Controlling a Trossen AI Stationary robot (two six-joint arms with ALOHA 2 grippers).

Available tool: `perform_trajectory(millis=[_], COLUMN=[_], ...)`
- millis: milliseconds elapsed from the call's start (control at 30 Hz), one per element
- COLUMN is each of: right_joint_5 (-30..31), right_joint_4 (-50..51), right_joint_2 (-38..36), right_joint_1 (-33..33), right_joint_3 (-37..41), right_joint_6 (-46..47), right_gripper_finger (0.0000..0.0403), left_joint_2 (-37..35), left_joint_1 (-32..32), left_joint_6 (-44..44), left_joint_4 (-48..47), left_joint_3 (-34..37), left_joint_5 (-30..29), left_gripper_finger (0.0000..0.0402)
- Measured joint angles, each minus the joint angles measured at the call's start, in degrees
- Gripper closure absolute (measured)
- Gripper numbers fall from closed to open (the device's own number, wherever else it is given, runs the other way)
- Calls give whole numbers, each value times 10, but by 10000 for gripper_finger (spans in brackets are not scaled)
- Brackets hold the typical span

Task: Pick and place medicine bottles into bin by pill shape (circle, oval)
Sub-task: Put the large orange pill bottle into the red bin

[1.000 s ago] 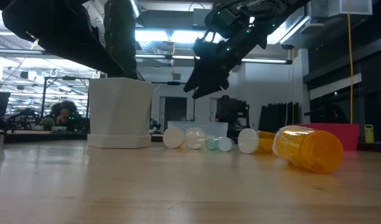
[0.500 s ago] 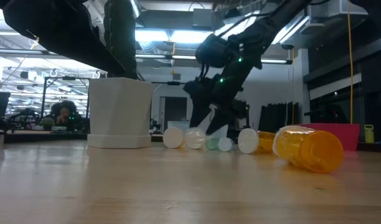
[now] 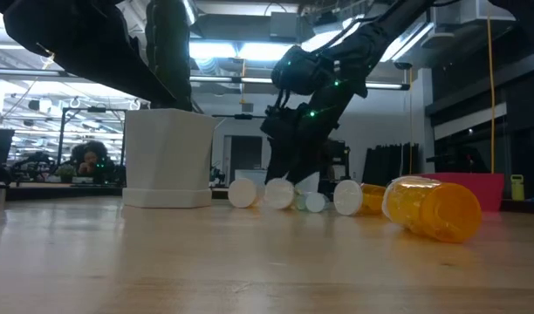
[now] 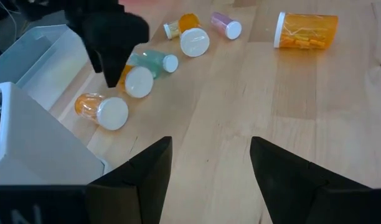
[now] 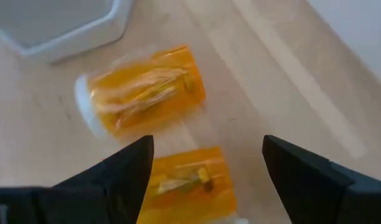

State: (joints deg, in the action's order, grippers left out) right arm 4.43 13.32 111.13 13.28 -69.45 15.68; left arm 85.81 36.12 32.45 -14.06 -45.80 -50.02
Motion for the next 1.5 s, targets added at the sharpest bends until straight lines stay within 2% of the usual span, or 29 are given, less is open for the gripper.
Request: perform_trajectory(millis=[233,467,700,800,1033,1133,1300,1500], right_joint_5=[0,-15,-31,-54,-66,-99,-101,-101], right_joint_4=[56,199,202,201,125,117,97,10], right_joint_2=[-50,-71,-66,-65,-65,-65,-65,-64], right_joint_1=[0,-4,-12,-13,-12,-12,-13,-12], right_joint_3=[-37,-81,-66,-55,-26,-16,10,36], right_joint_6=[-104,-319,-490,-520,-524,-552,-585,-590], right_gripper_finger=[100,100,100,100,100,100,100,100], left_joint_2=[0,0,0,0,0,0,0,0], left_joint_1=[0,0,0,0,0,0,0,0], left_joint_6=[0,0,3,2,0,0,0,0], left_joint_4=[0,-3,0,0,0,0,0,0], left_joint_3=[0,0,0,0,0,0,0,0], left_joint_5=[0,0,0,0,0,0,0,0], left_gripper_finger=[191,191,191,191,191,191,191,191])
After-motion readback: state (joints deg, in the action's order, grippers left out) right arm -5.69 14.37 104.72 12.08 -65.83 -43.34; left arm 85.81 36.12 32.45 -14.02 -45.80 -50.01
